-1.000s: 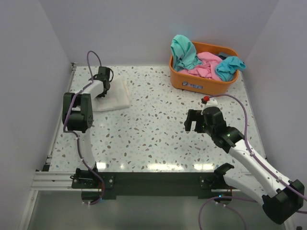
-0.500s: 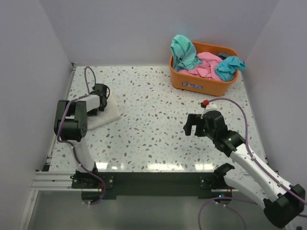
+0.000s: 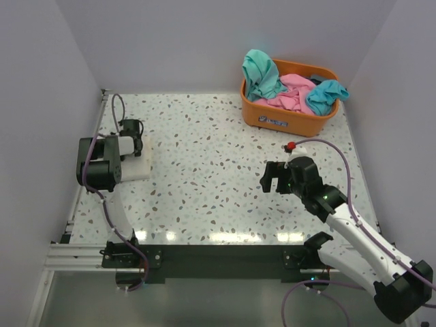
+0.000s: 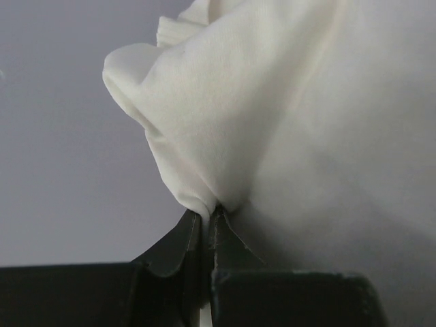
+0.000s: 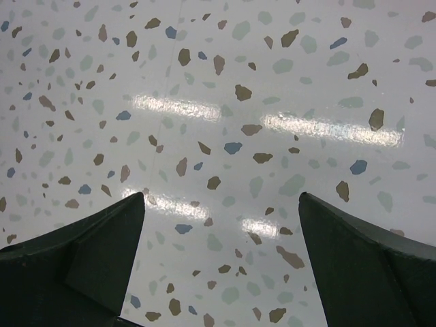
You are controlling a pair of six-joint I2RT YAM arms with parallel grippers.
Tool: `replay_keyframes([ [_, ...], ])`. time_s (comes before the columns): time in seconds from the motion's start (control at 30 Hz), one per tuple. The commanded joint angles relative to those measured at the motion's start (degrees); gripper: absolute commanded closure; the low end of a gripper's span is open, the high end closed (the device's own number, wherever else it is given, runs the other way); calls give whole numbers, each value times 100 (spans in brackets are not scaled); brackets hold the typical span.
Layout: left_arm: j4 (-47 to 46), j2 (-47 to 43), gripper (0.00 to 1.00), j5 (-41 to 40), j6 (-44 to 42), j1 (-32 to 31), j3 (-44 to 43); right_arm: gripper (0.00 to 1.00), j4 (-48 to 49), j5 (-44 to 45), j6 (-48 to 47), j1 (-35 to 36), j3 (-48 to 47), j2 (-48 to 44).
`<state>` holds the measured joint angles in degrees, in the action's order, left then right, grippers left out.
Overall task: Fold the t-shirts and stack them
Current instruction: Neatly place the folded tshirt to the corner
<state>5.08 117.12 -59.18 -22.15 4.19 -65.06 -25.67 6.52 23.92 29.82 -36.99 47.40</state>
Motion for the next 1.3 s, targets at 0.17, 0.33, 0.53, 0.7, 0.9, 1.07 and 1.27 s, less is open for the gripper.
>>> replay_keyframes([
  [0.17, -1467, 100, 72, -261, -888, 56, -612, 1, 159, 86, -142, -29, 8, 15],
  [0.33, -318, -153, 0, -104, -2, 21, -991, 1, 220, -2, -133, -38, 25, 33],
  [0.53, 1501, -1190, 0, 424, 1631, -67, -1831, 1, 273, -160, -107, -38, 17, 86],
  [0.7, 3924, -1648, 0, 2076, 3460, -601, -3204, 1, 256, -29, 165, -38, -53, 33],
  [0.9, 2573, -3404, 0, 3519, 4639, -2697, -1461, 1, 124, 77, 121, -38, -300, -292],
  [1.07, 1261, -4855, 0, 4421, 5555, -3556, 808, 1, -324, 700, 508, -29, -422, -749],
  [1.27, 1047, -6059, 0, 4556, 5555, -3688, 1566, 1, -563, 991, 684, -38, -256, -1189],
])
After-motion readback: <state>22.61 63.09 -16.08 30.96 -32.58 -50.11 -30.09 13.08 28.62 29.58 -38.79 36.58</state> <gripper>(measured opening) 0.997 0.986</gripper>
